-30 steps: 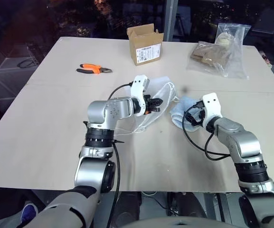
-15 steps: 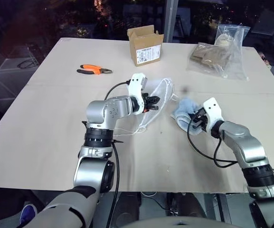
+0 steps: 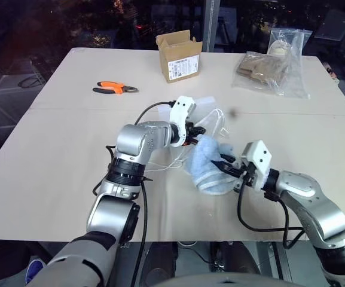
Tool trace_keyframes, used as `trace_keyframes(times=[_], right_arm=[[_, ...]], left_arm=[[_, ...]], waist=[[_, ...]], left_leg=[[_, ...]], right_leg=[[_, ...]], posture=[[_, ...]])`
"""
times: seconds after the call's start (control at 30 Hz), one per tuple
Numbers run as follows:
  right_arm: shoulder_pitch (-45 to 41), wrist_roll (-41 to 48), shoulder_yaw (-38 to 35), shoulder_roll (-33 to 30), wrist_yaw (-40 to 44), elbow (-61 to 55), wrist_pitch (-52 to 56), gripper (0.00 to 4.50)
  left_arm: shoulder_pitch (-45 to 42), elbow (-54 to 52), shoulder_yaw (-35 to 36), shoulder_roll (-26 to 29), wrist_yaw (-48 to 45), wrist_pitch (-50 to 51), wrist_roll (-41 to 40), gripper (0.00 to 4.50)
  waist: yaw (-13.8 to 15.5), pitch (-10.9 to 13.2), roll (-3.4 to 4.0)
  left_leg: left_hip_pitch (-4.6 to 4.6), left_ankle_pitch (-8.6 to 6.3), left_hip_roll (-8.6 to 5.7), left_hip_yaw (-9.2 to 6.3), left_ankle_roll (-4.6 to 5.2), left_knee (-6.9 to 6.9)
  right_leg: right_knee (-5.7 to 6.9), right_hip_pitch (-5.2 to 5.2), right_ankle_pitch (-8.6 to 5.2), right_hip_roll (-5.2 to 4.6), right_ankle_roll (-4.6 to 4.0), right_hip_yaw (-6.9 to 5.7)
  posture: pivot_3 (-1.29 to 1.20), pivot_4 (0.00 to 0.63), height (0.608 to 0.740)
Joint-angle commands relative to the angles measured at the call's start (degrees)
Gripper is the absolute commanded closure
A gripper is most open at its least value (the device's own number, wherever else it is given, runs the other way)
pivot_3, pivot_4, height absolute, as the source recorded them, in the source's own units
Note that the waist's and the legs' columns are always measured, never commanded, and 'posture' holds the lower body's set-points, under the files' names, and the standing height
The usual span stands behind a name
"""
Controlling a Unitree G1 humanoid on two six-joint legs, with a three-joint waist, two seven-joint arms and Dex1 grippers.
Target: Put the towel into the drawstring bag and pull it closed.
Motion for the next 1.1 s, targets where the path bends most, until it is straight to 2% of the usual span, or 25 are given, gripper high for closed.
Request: trace_keyframes(times=[0.03, 0.3, 0.5, 0.6, 0.8, 1.1], right_arm=[[-3.77, -7.54, 2.62, -0.97, -3.74, 3.68, -0.41, 4.46], [-6.37, -16.99, 8.10, -1.79, -5.13, 9.30, -3.42, 4.46], [-3.68, -16.82, 5.58, -3.79, -3.09, 5.96, -11.10, 4.46], [-5.13, -18.34, 6.21, -5.12, -1.85, 5.25, -13.59, 4.46], [-12.11, -24.52, 11.93, -5.88, 2.71, 6.43, -17.66, 4.46], [-14.96, -28.55, 14.92, -5.27, 6.73, 8.12, -20.26, 4.46]], left_arm=[[-1.17, -3.53, -0.48, 0.26, -3.62, -0.59, -1.56, 4.50], [-0.45, -7.60, -0.83, 3.60, -8.24, 2.45, -2.97, 4.50], [-2.62, -4.35, -1.30, 7.08, -10.49, 3.78, -2.11, 4.50], [-3.56, -1.89, -1.32, 6.68, -9.07, 3.69, -1.01, 4.50], [-6.19, 0.29, -2.25, 4.45, -9.71, 2.87, -0.29, 4.50], [-5.66, 0.00, -3.57, 6.22, -11.24, 2.15, 0.75, 4.50]], waist=[[0.07, 0.00, 0.00], [0.18, 0.02, 0.00], [0.07, 0.02, 0.01], [0.12, 0.03, 0.01], [0.08, 0.04, -0.01], [0.08, 0.05, 0.00]], left_leg=[[0.00, 0.00, 0.00, 0.01, 0.00, -0.01], [-0.13, 0.00, 0.00, 0.09, -0.01, -0.02], [-0.12, 0.00, -0.01, 0.06, 0.00, -0.02], [-0.12, 0.00, -0.01, 0.05, 0.00, 0.02], [-0.13, 0.00, -0.02, 0.07, 0.00, 0.10], [-0.23, 0.00, -0.02, 0.08, -0.01, 0.10]], right_leg=[[0.00, 0.00, 0.02, 0.00, -0.03, 0.00], [-0.01, -0.08, 0.01, 0.01, -0.05, -0.05], [-0.01, -0.08, -0.01, 0.01, -0.01, -0.06], [-0.01, -0.07, -0.09, 0.00, 0.12, -0.06], [0.01, -0.06, -0.09, 0.01, 0.14, -0.06], [-0.01, -0.10, -0.01, 0.02, 0.00, -0.07]], posture=[[0.00, 0.150, 0.740], [0.00, 0.150, 0.740], [0.00, 0.150, 0.740], [0.00, 0.150, 0.740], [0.00, 0.150, 0.740], [0.00, 0.150, 0.740]])
